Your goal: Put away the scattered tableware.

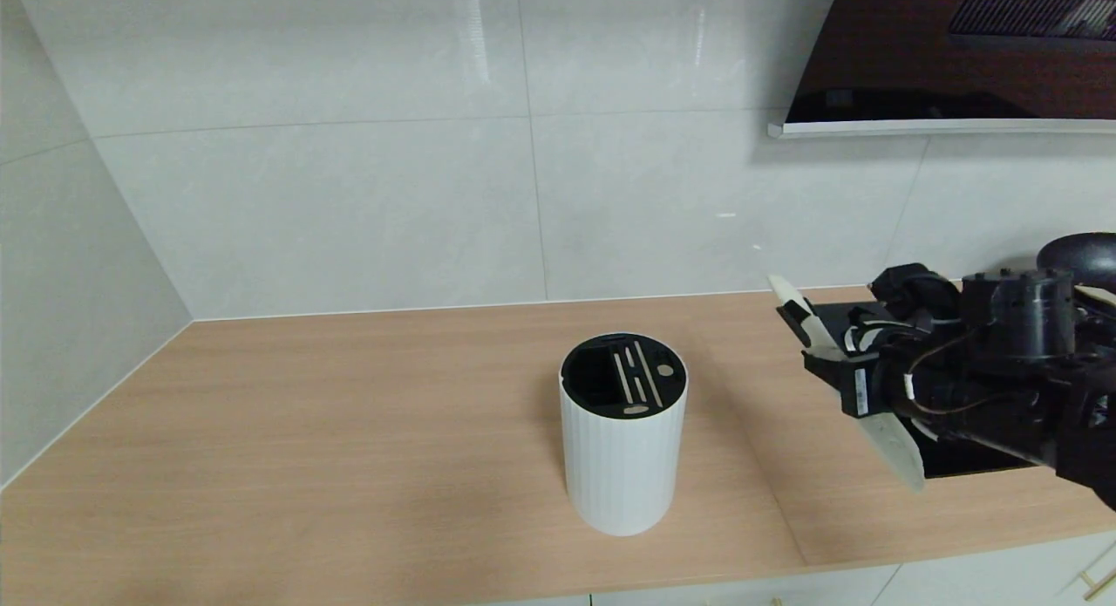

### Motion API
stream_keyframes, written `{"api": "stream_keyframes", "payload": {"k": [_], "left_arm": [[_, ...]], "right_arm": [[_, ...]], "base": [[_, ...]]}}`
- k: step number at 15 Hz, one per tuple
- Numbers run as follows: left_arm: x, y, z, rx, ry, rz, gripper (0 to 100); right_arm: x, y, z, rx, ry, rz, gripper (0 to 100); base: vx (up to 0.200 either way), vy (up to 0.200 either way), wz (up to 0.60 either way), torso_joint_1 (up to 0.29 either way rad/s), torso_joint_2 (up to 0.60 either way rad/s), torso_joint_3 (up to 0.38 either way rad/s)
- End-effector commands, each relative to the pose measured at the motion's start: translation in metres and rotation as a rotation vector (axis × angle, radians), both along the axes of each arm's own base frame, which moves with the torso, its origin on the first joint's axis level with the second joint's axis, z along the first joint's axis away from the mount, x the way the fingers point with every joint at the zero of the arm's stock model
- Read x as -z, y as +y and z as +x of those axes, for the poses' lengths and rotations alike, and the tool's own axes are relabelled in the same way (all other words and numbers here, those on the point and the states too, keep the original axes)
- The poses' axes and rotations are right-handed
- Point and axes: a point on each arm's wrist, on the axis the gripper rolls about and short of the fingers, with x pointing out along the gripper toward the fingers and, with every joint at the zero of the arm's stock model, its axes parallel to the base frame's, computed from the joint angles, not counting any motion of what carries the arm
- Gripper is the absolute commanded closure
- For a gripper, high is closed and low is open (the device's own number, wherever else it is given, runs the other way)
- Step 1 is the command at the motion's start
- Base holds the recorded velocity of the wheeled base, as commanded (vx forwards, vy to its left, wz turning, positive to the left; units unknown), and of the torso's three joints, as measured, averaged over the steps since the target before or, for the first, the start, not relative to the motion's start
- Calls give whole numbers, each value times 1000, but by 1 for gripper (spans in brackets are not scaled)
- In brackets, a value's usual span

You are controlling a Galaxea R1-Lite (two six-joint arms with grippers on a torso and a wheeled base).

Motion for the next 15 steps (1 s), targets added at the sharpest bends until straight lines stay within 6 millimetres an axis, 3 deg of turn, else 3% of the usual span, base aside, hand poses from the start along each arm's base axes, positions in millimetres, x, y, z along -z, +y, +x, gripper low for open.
{"api": "stream_keyframes", "payload": {"k": [1, 3, 5, 7, 10, 12, 14, 15], "left_arm": [[-62, -3, 33, 125, 129, -3, 0], [-105, -5, 76, 198, 203, -11, 0], [-125, -16, 113, 317, 277, -53, 0], [-126, -29, 133, 414, 342, -89, 0], [-115, -55, 190, 476, 355, -117, 0], [-110, -66, 213, 493, 344, -160, 0], [-112, -81, 222, 540, 377, -247, 0], [-118, -100, 235, 591, 428, -371, 0]], "right_arm": [[-70, 15, -28, -86, -166, 61, 100], [-94, 29, -36, -135, -198, 77, 100], [-100, 40, -48, -163, -212, 83, 100], [-100, 50, -57, -180, -200, 114, 100], [-93, 80, -79, -253, -136, 142, 100], [-87, 94, -85, -274, -119, 128, 100], [-85, 101, -87, -269, -103, 141, 100], [-83, 108, -88, -258, -91, 155, 100]], "base": [[0, 0, 0, 0, 0, 0], [0, 0, 0, 0, 0, 0], [0, 0, 0, 0, 0, 0], [0, 0, 0, 0, 0, 0], [0, 0, 0, 0, 0, 0], [0, 0, 0, 0, 0, 0], [0, 0, 0, 0, 0, 0], [0, 0, 0, 0, 0, 0]]}}
